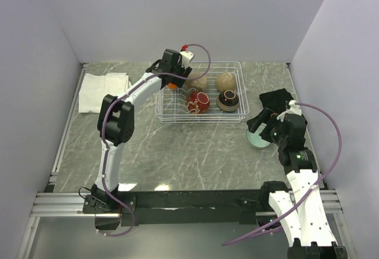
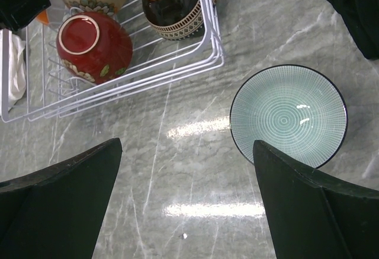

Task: Unload the bowls from the dish rack

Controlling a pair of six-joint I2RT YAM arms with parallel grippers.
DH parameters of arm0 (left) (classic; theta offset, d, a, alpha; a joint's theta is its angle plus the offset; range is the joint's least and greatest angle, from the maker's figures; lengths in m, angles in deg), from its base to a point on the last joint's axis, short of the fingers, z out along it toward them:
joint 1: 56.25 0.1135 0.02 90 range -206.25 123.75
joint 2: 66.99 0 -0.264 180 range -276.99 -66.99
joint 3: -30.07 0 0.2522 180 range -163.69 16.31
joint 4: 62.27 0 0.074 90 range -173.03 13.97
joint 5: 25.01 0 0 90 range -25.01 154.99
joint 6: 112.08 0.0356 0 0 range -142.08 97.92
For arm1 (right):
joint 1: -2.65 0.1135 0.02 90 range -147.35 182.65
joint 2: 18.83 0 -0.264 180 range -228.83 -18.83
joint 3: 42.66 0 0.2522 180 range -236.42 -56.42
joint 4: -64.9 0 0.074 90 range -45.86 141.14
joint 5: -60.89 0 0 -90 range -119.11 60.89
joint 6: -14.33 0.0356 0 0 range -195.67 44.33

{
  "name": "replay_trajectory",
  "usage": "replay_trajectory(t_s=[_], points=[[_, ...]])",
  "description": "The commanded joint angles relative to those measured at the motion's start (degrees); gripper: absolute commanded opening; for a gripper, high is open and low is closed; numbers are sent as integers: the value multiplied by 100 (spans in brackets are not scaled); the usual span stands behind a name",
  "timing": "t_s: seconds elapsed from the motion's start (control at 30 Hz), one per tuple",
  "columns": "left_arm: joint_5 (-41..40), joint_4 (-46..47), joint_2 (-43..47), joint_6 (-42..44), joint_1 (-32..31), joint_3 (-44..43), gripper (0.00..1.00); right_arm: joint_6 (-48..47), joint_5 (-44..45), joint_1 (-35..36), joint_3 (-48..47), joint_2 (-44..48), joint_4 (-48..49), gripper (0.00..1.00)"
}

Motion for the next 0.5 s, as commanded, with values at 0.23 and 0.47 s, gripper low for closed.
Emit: replay_trajectory(t_s=[0.23, 0.47], points=[[-225, 109, 1215, -695, 0, 577, 25, 116, -165, 36, 78, 134, 345, 100], [-339, -31, 1592, -1440, 0, 657, 15, 160, -419, 27, 113, 107, 512, 100]])
